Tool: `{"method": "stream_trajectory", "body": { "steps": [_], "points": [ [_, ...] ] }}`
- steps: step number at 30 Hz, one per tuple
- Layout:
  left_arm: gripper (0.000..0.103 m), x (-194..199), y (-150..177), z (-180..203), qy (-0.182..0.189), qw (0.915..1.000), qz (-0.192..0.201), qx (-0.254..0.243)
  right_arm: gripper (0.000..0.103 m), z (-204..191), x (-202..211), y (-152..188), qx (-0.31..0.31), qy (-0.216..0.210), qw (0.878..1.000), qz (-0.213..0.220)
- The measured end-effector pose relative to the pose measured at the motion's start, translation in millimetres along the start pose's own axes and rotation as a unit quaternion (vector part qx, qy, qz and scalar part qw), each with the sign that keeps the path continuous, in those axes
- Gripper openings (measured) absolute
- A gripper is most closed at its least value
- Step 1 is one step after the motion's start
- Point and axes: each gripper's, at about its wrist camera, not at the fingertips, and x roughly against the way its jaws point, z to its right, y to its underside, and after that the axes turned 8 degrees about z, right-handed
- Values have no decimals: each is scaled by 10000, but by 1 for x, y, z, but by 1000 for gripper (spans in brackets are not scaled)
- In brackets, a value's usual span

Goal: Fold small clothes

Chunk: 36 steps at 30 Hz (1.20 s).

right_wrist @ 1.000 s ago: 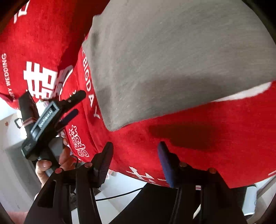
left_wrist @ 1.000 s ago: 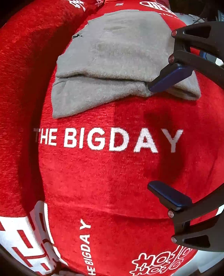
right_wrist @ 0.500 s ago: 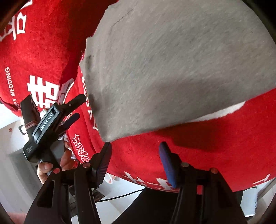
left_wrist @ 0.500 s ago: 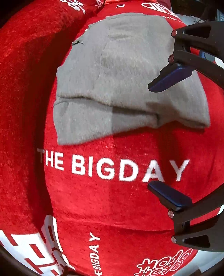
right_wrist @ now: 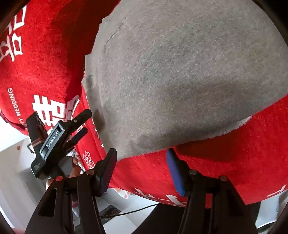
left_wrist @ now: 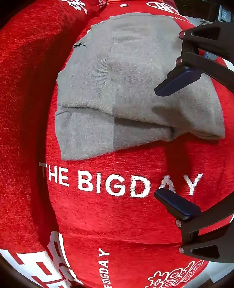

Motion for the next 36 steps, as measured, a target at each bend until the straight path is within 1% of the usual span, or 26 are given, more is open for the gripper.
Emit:
{"method": "stream_trajectory", "body": {
  "steps": [6,9,13,16,18,21,22,23,24,25,26,27,29,30,31,33,35,36],
  "points": [
    [103,-1,-7,-4,147,9998,13,144,61,7,-5,0,-351,-233,9991,74],
    [103,-1,-9,-10,113,9998,1,159,62,5,-8,3,-344,-246,9991,57],
    [103,-2,-6,-11,70,10000,-11,61,62,-4,-6,6,-42,-111,9999,53],
    [103,-3,-8,-16,4,9999,0,143,62,-16,-1,5,294,24,9995,110],
    [103,-2,-13,-19,8,9997,81,212,62,-24,3,2,510,86,9985,171],
    [103,3,-29,-16,35,9994,337,74,62,-35,9,-3,775,131,9966,258],
    [100,5,-36,-11,90,9990,445,-25,62,-38,11,-5,833,124,9960,284],
    [94,6,-40,-8,133,9986,504,-88,62,-41,12,-8,874,112,9957,302],
    [77,4,-45,-4,205,9983,526,-172,62,-43,13,-9,894,105,9954,324],
    [62,1,-52,2,290,9982,468,-256,62,-45,15,-11,943,115,9948,367],
    [57,-5,-57,7,375,9981,387,-313,62,-47,18,-13,1015,178,9937,434],
    [51,-10,-62,13,448,9979,323,-350,62,-50,21,-16,1116,297,9918,552],
    [51,-17,-67,23,519,9974,243,-441,62,-56,32,-24,1385,604,9850,836],
    [51,-21,-68,29,506,9972,219,-503,62,-59,41,-31,1565,821,9787,1048],
    [51,-24,-69,33,460,9971,207,-574,62,-60,49,-40,1720,1049,9717,1236],
    [51,-28,-69,34,427,9970,195,-611,62,-57,68,-68,1956,1719,9514,1647],
    [51,-31,-70,35,414,9974,177,-554,62,-42,82,-99,1921,2268,9348,1944],
    [51,-32,-71,35,392,9977,170,-520,62,-34,87,-114,1831,2450,9304,2018]
  ]
}}
